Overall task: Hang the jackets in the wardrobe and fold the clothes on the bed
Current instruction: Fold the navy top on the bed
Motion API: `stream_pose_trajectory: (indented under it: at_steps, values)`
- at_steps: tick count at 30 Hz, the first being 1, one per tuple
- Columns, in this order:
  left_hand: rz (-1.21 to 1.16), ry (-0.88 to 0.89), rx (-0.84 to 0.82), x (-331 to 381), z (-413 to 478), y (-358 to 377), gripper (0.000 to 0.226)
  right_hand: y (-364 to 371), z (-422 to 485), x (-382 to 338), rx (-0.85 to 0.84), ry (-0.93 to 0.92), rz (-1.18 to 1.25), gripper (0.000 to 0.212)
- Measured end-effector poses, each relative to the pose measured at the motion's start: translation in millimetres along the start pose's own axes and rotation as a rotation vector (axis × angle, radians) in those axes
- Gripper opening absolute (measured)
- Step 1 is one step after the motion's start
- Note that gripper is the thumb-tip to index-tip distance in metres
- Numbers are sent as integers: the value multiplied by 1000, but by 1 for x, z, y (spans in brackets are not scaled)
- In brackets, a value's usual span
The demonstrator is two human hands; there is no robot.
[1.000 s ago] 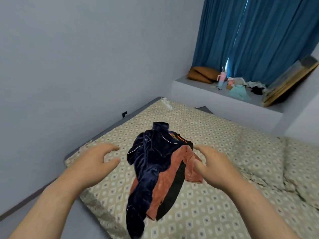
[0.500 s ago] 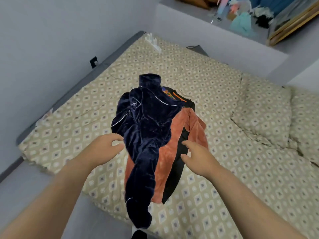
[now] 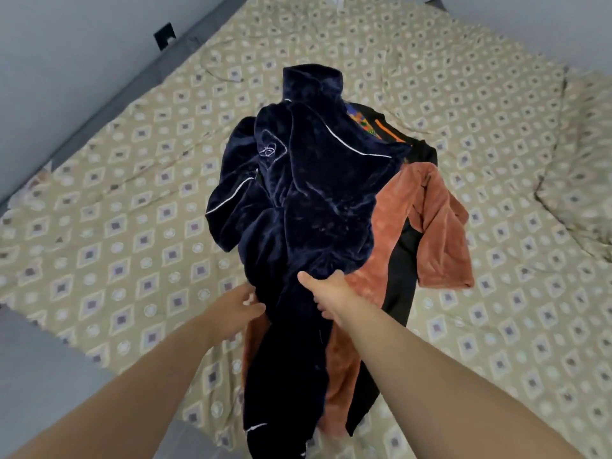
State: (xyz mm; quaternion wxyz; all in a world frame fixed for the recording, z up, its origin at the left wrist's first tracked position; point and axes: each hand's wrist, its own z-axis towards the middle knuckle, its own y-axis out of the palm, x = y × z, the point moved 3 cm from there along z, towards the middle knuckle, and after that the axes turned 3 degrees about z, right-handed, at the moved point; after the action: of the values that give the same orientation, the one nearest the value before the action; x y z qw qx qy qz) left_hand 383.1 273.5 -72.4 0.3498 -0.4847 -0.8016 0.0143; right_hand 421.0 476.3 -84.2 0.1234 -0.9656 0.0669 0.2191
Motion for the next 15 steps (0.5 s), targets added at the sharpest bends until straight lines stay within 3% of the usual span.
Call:
stream_pose_trajectory:
  at_steps: [3,6,10,15]
  values:
    - [-105,-64,-75,-8,10,14,14,21,14,7,147,-47,-171,60]
    - [-193,-131,-43,-8,13,15,28,14,14,11,170,-166,-281,5]
    - [-486,-189,91,-3,28,10,42,-23,1,32,40,-233,-374,13]
    - [-698,-69,172,17,51,1,37,-70,-18,69,-85,-90,-222,13]
